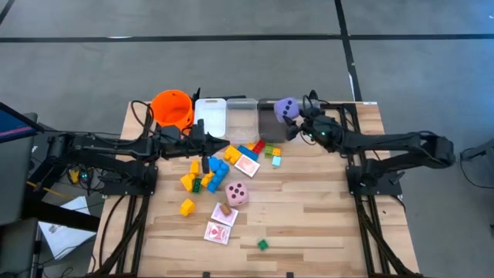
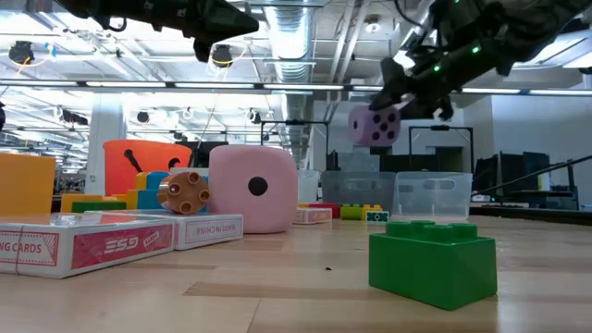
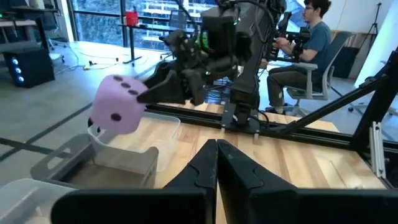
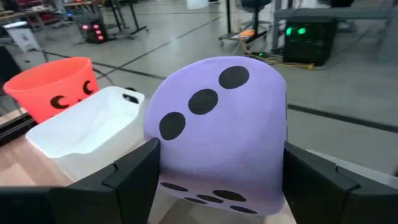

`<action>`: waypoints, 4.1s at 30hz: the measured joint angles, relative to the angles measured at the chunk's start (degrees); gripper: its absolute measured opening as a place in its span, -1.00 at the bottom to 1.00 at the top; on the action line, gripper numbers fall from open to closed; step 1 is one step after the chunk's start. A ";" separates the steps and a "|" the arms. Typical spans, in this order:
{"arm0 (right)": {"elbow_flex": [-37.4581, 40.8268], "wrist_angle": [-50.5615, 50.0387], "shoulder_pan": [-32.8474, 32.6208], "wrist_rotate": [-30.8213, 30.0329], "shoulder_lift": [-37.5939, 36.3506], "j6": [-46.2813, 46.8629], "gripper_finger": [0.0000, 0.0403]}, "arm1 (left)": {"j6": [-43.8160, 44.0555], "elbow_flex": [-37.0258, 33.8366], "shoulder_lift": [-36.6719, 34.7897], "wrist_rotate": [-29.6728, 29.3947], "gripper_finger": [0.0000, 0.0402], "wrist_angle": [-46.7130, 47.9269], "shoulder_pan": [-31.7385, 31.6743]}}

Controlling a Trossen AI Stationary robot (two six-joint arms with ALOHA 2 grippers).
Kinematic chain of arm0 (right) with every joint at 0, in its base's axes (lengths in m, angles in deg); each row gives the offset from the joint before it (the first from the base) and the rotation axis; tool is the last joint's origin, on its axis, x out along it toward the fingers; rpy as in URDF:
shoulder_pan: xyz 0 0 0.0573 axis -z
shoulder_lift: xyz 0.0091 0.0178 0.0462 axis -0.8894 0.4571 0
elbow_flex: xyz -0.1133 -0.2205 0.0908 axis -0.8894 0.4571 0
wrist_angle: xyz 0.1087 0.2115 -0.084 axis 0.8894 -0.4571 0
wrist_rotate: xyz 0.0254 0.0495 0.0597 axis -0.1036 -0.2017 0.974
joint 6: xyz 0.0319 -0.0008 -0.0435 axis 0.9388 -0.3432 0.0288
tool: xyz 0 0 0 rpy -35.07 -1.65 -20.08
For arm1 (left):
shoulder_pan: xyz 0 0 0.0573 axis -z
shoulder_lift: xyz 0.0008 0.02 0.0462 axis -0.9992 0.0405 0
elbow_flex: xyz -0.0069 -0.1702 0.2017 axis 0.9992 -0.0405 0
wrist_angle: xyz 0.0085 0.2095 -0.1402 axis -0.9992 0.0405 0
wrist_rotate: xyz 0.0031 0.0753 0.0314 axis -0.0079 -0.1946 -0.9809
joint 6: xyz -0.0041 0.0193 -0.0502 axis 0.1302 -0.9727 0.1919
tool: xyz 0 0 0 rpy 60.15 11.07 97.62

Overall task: Pick & Place Toys
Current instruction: Put the purple dice into the black bin, then put the pink dice into the black bin

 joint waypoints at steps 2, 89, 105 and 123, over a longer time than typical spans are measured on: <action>0.00 2.93 0.55 1.27 2.20 0.02 0.40 | -0.59 0.00 0.00 0.01 -1.00 -0.16 -0.15; -7.17 22.26 -39.05 -0.03 36.65 -13.55 0.87 | 36.74 -12.65 14.42 -2.23 -1.00 5.66 17.43; -7.17 20.37 -34.63 12.97 36.46 -10.65 0.87 | 28.89 -1.95 33.51 -2.66 -1.00 -3.76 13.30; -7.34 13.46 -34.15 12.13 36.35 0.87 0.87 | 28.19 -1.31 33.94 -5.45 -1.00 -6.79 13.30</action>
